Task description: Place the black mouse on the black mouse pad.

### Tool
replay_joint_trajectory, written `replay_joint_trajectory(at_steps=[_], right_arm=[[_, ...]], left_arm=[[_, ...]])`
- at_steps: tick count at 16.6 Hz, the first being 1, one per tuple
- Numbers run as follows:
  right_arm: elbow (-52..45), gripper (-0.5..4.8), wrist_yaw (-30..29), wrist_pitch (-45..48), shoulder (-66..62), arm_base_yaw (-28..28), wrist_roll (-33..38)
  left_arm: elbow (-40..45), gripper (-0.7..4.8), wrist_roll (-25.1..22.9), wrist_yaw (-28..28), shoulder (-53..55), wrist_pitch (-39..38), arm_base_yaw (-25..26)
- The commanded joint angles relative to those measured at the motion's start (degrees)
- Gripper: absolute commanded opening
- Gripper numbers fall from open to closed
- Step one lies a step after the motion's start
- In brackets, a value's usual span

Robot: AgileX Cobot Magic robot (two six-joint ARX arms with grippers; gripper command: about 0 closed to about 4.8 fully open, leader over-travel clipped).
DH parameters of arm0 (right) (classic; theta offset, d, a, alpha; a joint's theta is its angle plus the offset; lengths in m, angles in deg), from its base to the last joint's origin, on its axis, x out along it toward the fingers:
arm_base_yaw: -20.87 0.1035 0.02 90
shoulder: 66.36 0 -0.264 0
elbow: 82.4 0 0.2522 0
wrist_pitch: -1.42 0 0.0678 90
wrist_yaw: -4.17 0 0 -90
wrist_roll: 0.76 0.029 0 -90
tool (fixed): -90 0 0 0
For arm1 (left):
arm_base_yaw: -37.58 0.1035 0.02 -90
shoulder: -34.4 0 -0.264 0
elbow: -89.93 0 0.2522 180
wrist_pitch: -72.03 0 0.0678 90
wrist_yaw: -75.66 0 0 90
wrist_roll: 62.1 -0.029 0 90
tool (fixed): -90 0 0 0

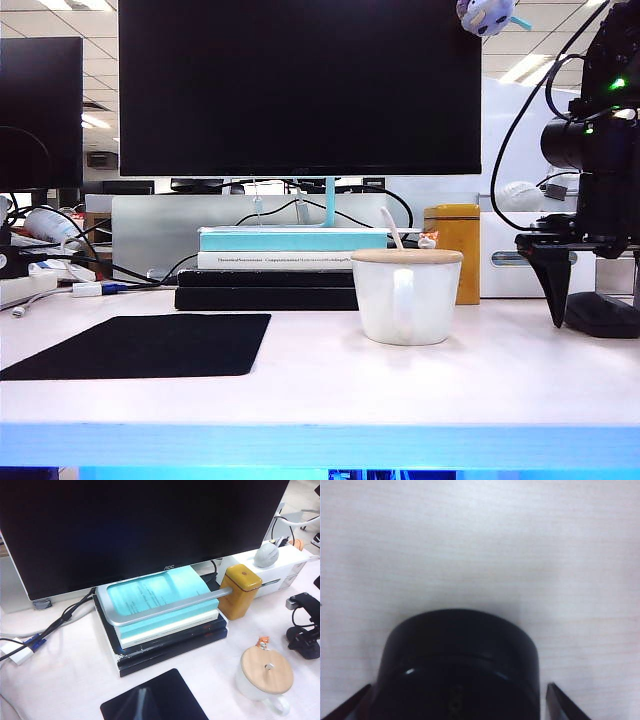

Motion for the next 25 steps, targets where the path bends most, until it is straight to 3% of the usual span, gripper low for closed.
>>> replay_joint_trajectory(at_steps=[1,2,4,11,17,20,25], right_arm=[[-0.28,4.79,0.04,-0.04,-0.85,0.07,-0.04],[-0.28,4.79,0.04,-0.28,-0.87,0.07,-0.04],[-0.26,2.97,-0.07,-1.62,-0.85,0.07,-0.07],[-0.15,2.95,0.04,-3.23,0.39,0.07,0.15],[4.74,2.95,-0.74,-7.3,10.97,0.42,0.13],[9.25,2.95,-1.68,-10.01,14.1,2.86,-1.46],[21.53,2.95,-10.84,-10.16,14.82,11.85,-2.91]], left_arm=[[-0.35,-0.05,-0.13,0.39,-0.17,0.79,-0.07],[-0.35,-0.05,-0.11,0.39,-0.17,0.79,-0.07],[-0.35,-0.05,-0.11,0.39,-0.17,0.79,-0.07],[-0.35,-0.05,0.04,0.39,-0.17,0.76,-0.07],[-0.35,-0.05,0.04,0.39,-0.17,0.81,-0.07],[-0.35,-0.05,0.07,0.39,-0.17,0.81,-0.07],[-0.35,-0.05,0.92,0.42,-0.17,0.79,-0.07]])
